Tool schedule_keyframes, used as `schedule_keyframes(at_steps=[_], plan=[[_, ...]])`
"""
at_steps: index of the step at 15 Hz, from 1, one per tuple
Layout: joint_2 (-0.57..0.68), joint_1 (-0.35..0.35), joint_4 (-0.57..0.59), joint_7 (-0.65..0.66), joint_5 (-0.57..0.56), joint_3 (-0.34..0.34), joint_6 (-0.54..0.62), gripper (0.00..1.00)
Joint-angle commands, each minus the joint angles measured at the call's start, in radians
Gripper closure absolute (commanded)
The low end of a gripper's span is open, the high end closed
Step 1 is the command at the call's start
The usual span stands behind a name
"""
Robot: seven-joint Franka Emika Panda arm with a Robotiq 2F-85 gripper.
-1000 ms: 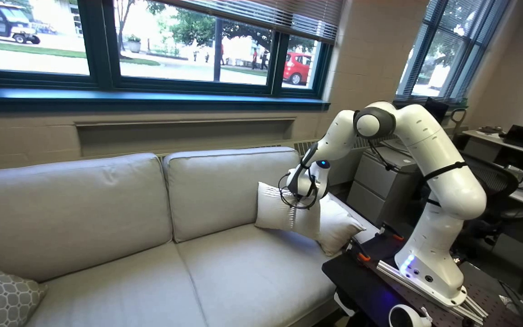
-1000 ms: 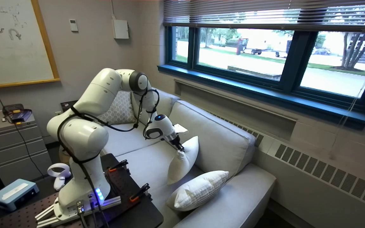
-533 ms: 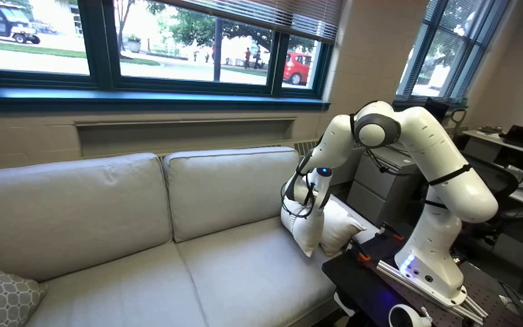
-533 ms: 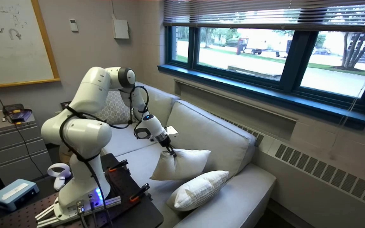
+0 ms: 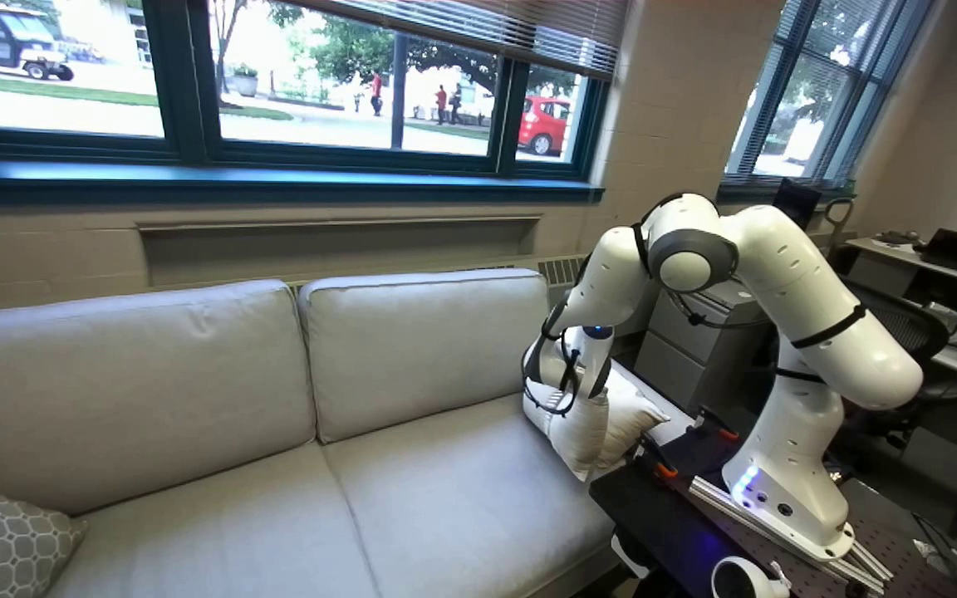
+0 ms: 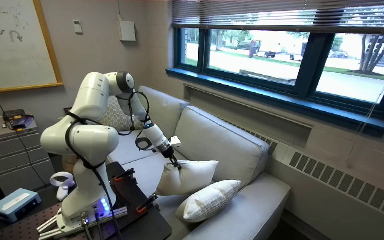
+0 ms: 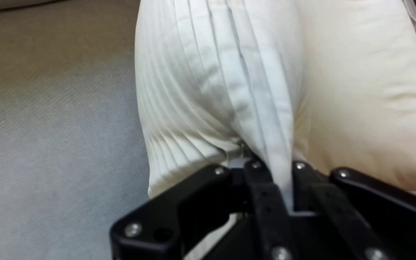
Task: Put the pillows upright against the armrest of the couch
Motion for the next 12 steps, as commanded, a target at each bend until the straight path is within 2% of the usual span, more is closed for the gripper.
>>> schedule_keyframes(at_steps=[1, 2, 7, 9, 12], plan=[[0.037, 0.035, 0.018, -0.021, 0.022, -0.055, 0.013, 0.94], [0.058, 0.052, 0.002, 0.016, -0.02, -0.077, 0.014, 0.94], [0.204, 0.181, 0.003, 0.019, -0.093, -0.246, 0.022, 0.93], [0.246, 0.209, 0.029, 0.019, -0.086, -0.274, 0.023, 0.94], [0.294, 0.22, 0.08, -0.001, -0.029, -0.264, 0.022, 0.94]])
